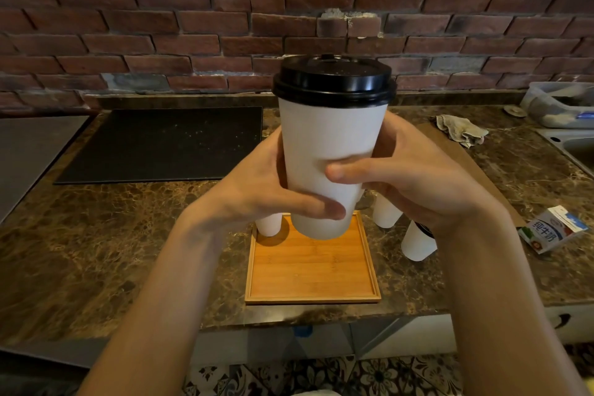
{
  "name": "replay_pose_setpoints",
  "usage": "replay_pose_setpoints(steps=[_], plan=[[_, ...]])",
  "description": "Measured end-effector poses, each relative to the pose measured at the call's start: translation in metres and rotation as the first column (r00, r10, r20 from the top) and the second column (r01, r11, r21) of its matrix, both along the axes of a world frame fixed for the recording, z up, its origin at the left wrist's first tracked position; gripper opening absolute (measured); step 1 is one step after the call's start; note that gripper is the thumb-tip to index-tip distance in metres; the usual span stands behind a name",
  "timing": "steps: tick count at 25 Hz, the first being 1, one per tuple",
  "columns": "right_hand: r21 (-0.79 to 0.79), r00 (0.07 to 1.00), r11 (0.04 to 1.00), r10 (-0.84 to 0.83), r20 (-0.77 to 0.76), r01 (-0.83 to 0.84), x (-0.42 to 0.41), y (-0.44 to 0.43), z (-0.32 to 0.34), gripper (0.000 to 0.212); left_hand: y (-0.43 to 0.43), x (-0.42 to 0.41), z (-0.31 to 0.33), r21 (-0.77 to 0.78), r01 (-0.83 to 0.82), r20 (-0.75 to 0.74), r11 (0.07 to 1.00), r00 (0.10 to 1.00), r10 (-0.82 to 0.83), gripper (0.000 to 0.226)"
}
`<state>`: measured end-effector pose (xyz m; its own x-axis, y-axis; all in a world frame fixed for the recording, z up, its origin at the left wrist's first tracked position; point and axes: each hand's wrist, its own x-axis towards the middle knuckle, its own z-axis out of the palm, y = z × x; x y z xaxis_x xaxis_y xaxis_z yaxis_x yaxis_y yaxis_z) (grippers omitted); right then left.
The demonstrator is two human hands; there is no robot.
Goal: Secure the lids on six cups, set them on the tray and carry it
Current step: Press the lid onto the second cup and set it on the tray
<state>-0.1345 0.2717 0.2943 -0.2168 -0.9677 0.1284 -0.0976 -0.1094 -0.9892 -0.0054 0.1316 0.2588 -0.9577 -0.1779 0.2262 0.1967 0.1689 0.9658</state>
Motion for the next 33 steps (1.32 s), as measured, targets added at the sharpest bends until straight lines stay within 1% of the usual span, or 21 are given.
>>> replay_pose_setpoints(steps=[2, 4, 5, 9, 12, 14, 17, 19, 22, 25, 27, 30, 33], plan=[[-0.001, 1.0, 1.0, -0.026, -0.016, 0.026, 0.0, 0.001, 0.001, 0.066, 0.001, 0.0, 0.0, 0.02, -0.023, -0.011, 1.0, 1.0, 0.023, 0.079], [0.001, 0.994, 0.997, -0.082, -0.072, 0.082, 0.002, 0.001, 0.003, 0.061, 0.002, -0.001, 0.0, 0.019, -0.074, -0.028, 0.997, 0.997, 0.074, 0.077], [0.004, 0.988, 0.993, -0.115, -0.106, 0.116, 0.004, 0.001, 0.004, 0.062, 0.003, -0.001, 0.0, 0.006, -0.11, -0.038, 0.994, 0.993, 0.11, 0.077], [-0.007, 0.958, 0.972, -0.233, -0.168, 0.235, 0.011, -0.001, 0.007, 0.078, 0.007, -0.002, 0.0, -0.04, -0.249, -0.087, 0.968, 0.966, 0.245, 0.076], [-0.026, 0.934, 0.955, -0.294, -0.205, 0.295, 0.017, -0.002, 0.01, 0.085, 0.011, -0.003, 0.001, -0.04, -0.322, -0.116, 0.946, 0.942, 0.316, 0.082], [-0.031, 0.916, 0.943, -0.329, -0.228, 0.331, 0.019, -0.002, 0.01, 0.083, 0.011, -0.003, 0.001, -0.039, -0.343, -0.121, 0.939, 0.934, 0.336, 0.084], [-0.048, 0.878, 0.917, -0.392, -0.275, 0.395, 0.026, -0.003, 0.006, 0.072, 0.012, -0.003, 0.0, -0.049, -0.379, -0.115, 0.924, 0.921, 0.372, 0.084], [-0.073, 0.85, 0.9, -0.431, -0.305, 0.43, 0.029, -0.004, 0.005, 0.073, 0.013, -0.004, 0.0, -0.047, -0.407, -0.112, 0.912, 0.909, 0.4, 0.08], [-0.097, 0.842, 0.89, -0.453, -0.292, 0.445, 0.028, -0.004, 0.006, 0.083, 0.01, -0.002, 0.003, -0.054, -0.383, -0.097, 0.922, 0.921, 0.377, 0.08], [-0.103, 0.863, 0.9, -0.436, -0.255, 0.424, 0.025, -0.003, 0.008, 0.084, 0.007, 0.002, 0.006, 0.003, -0.283, -0.082, 0.959, 0.956, 0.282, 0.068], [-0.101, 0.875, 0.908, -0.419, -0.243, 0.407, 0.024, -0.002, 0.01, 0.085, 0.005, 0.003, 0.005, 0.036, -0.24, -0.081, 0.97, 0.967, 0.242, 0.065], [-0.086, 0.896, 0.926, -0.377, -0.235, 0.367, 0.021, 0.0, 0.01, 0.085, 0.004, 0.004, 0.002, 0.076, -0.194, -0.071, 0.978, 0.977, 0.199, 0.07], [-0.063, 0.932, 0.951, -0.309, -0.187, 0.303, 0.015, 0.004, 0.011, 0.078, 0.001, 0.004, 0.001, 0.124, -0.128, -0.065, 0.984, 0.988, 0.137, 0.08]])
